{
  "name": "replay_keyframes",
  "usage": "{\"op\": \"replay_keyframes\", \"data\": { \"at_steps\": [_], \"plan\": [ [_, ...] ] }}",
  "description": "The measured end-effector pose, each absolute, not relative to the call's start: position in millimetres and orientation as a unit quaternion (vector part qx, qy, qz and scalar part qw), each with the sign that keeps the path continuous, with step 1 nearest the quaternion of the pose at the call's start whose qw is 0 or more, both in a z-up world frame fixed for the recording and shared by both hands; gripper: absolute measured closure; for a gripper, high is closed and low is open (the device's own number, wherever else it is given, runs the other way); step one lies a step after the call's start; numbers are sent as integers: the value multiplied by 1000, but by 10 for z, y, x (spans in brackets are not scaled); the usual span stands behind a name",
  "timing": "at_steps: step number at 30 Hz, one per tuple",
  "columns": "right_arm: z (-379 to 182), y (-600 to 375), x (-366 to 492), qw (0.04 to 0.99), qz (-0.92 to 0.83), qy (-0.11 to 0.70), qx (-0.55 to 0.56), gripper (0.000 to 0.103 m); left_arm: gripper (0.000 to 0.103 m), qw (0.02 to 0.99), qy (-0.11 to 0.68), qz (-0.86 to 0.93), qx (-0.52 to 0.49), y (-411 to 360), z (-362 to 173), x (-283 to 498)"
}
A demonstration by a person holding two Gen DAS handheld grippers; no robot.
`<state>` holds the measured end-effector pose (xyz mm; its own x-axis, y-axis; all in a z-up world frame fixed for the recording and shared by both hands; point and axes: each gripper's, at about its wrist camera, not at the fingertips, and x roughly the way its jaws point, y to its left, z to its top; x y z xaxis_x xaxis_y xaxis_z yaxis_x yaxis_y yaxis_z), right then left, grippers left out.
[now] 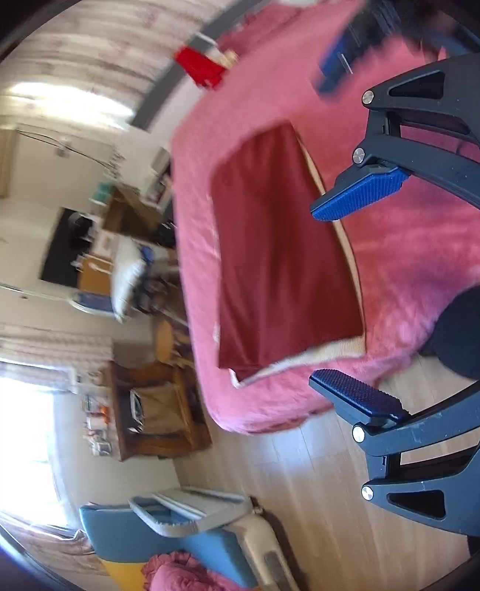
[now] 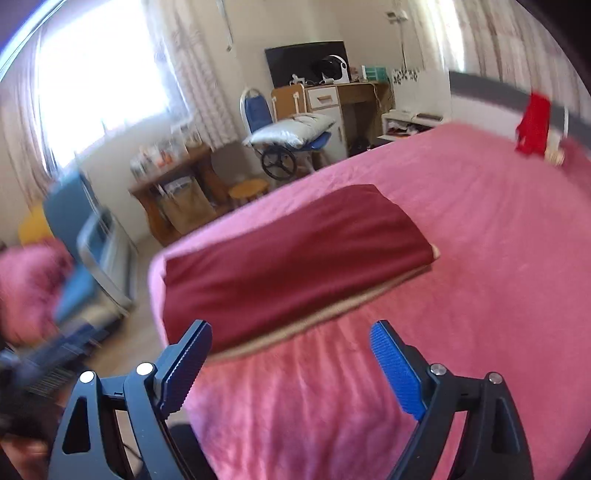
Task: Fold clothes
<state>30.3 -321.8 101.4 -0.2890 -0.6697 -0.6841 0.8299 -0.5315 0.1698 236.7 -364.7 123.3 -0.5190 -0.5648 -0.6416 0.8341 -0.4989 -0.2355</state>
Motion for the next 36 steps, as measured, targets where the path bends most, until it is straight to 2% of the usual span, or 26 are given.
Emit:
{"op": "replay_keyframes", "data": {
  "at_steps": [11, 21, 36],
  "plan": [
    [852, -3183, 1033, 499, -775, 215, 325, 13, 19, 496, 227, -801, 245, -3507, 1339, 2304],
    [969, -3237, 926, 484, -792, 199, 315, 13, 19, 488, 243, -797, 262, -3613, 1303, 2049],
    [825, -3378, 804, 472, -789, 205, 336, 13, 19, 493, 268, -778, 284, -3721, 1126, 1856]
  ]
}}
